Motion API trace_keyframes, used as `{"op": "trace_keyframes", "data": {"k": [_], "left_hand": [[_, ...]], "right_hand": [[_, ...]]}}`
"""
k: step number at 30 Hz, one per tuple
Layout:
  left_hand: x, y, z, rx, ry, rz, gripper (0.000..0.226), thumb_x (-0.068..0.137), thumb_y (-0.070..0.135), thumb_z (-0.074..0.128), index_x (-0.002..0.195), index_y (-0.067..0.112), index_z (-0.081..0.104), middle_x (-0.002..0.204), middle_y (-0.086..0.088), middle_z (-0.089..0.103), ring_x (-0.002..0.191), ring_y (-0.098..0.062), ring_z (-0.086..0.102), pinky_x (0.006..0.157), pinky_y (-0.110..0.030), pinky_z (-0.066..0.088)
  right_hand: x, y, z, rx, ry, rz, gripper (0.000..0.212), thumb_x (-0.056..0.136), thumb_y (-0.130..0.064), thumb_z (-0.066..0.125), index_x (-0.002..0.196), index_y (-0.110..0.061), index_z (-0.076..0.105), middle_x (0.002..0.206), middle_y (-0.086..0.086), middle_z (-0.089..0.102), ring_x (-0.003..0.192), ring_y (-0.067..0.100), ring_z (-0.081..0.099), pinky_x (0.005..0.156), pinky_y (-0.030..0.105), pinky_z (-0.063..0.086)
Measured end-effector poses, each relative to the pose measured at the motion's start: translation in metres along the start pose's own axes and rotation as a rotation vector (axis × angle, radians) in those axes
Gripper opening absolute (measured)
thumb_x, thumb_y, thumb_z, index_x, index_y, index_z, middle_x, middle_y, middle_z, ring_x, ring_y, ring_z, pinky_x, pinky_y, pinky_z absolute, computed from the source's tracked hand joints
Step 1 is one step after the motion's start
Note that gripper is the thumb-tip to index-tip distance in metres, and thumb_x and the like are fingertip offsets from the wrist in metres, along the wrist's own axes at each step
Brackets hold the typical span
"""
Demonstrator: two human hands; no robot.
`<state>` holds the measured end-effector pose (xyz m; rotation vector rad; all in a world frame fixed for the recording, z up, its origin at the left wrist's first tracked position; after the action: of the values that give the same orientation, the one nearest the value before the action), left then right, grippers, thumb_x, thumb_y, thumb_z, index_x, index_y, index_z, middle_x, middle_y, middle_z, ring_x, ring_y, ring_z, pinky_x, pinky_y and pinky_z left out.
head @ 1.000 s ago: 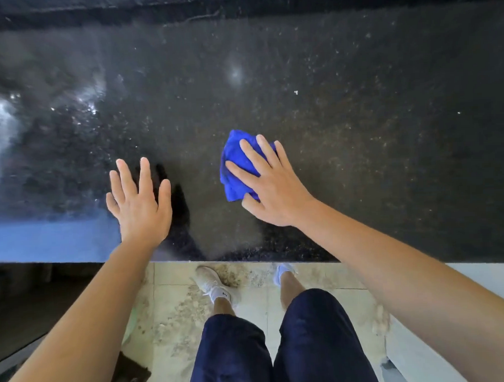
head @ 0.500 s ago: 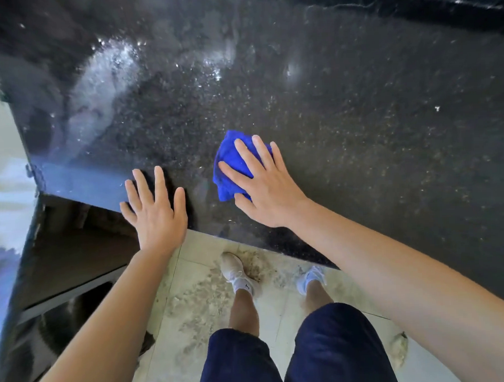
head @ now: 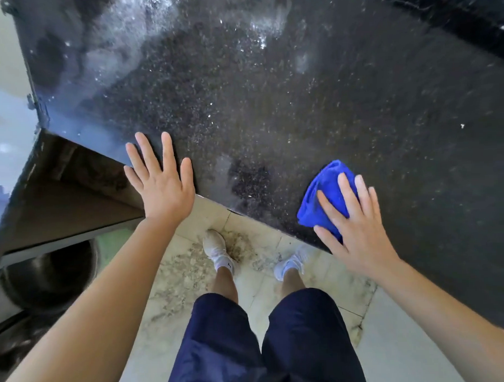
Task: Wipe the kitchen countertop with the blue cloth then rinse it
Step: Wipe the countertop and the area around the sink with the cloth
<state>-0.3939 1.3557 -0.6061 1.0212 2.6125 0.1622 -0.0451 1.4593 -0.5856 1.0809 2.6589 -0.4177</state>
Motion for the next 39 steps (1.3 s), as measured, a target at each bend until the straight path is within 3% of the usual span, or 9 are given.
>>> {"op": "trace_keyframes", "data": {"k": [5, 11, 15, 20, 24, 27, 31, 39], "left_hand": [[-0.001, -0.001, 0.001, -0.021, 0.005, -0.002, 0.058, 0.105, 0.051, 0.018, 0.158, 0.033, 0.005, 0.166, -0.007, -0.010, 0.152, -0.032, -0.013, 0.119, -0.061, -0.003], [-0.003, -0.009, -0.015, -0.037, 0.019, 0.027, 0.054, 0.106, 0.048, 0.021, 0.157, 0.031, 0.018, 0.167, -0.007, 0.002, 0.153, -0.027, -0.004, 0.119, -0.058, -0.006], [-0.010, -0.024, -0.029, -0.068, 0.045, -0.044, 0.056, 0.105, 0.047, 0.026, 0.157, 0.029, 0.018, 0.166, -0.012, 0.002, 0.153, -0.030, -0.001, 0.120, -0.056, -0.001], [-0.006, -0.031, -0.043, -0.047, 0.047, -0.064, 0.056, 0.105, 0.047, 0.028, 0.158, 0.031, 0.017, 0.167, -0.010, -0.006, 0.153, -0.030, -0.006, 0.121, -0.058, 0.001], [0.010, -0.023, -0.030, 0.000, -0.062, -0.011, 0.056, 0.104, 0.049, 0.026, 0.157, 0.033, 0.016, 0.167, -0.003, -0.005, 0.153, -0.027, -0.010, 0.119, -0.062, 0.000], [0.011, -0.024, -0.026, -0.007, -0.048, 0.003, 0.056, 0.104, 0.049, 0.027, 0.157, 0.032, 0.018, 0.167, -0.004, 0.000, 0.153, -0.028, -0.006, 0.118, -0.063, 0.005], [0.010, -0.030, -0.030, 0.016, -0.029, 0.060, 0.054, 0.104, 0.050, 0.024, 0.155, 0.032, 0.023, 0.166, -0.003, 0.008, 0.153, -0.027, 0.001, 0.118, -0.063, 0.006], [0.008, -0.061, -0.047, -0.015, -0.025, 0.116, 0.053, 0.105, 0.049, 0.023, 0.155, 0.030, 0.029, 0.167, -0.003, 0.010, 0.153, -0.022, 0.004, 0.119, -0.058, -0.003]], "right_hand": [[-0.012, -0.036, 0.012, 0.004, -0.047, 0.033, 0.059, 0.102, -0.054, 0.030, 0.154, -0.026, 0.036, 0.166, 0.017, 0.006, 0.151, 0.046, 0.001, 0.120, 0.064, 0.008], [0.107, -0.148, -0.009, -0.026, 0.126, -0.248, 0.058, 0.102, -0.053, 0.033, 0.156, -0.030, 0.030, 0.165, 0.020, 0.012, 0.148, 0.050, 0.010, 0.118, 0.064, 0.009], [0.174, -0.200, -0.021, -0.025, 0.146, -0.255, 0.062, 0.100, -0.056, 0.032, 0.157, -0.032, 0.026, 0.165, 0.019, 0.012, 0.149, 0.048, 0.010, 0.118, 0.063, 0.010], [0.151, -0.156, -0.023, -0.026, 0.162, -0.274, 0.059, 0.101, -0.057, 0.034, 0.155, -0.032, 0.032, 0.165, 0.012, 0.018, 0.151, 0.041, 0.014, 0.119, 0.060, 0.014], [0.086, -0.063, -0.015, -0.034, 0.142, -0.098, 0.058, 0.103, -0.056, 0.033, 0.156, -0.031, 0.030, 0.166, 0.013, 0.012, 0.151, 0.042, 0.010, 0.119, 0.061, 0.016], [0.054, -0.033, -0.010, -0.011, 0.112, 0.038, 0.059, 0.103, -0.054, 0.036, 0.156, -0.029, 0.031, 0.166, 0.014, 0.011, 0.150, 0.044, 0.008, 0.119, 0.060, 0.015], [0.074, -0.056, -0.012, 0.002, 0.095, 0.078, 0.059, 0.102, -0.052, 0.035, 0.156, -0.027, 0.031, 0.166, 0.017, 0.010, 0.149, 0.047, 0.007, 0.119, 0.062, 0.012], [0.226, -0.192, -0.038, -0.018, 0.156, -0.225, 0.061, 0.101, -0.056, 0.035, 0.155, -0.028, 0.032, 0.165, 0.020, 0.013, 0.148, 0.050, 0.011, 0.117, 0.064, 0.012]]}}
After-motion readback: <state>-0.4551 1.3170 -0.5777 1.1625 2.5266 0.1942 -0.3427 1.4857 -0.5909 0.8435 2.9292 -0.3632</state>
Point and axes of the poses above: each hand's wrist, its own x-axis towards the middle knuckle, its own z-axis out of the palm, y = z × x, the point moved 8 cm from there along x, towards the middle knuckle
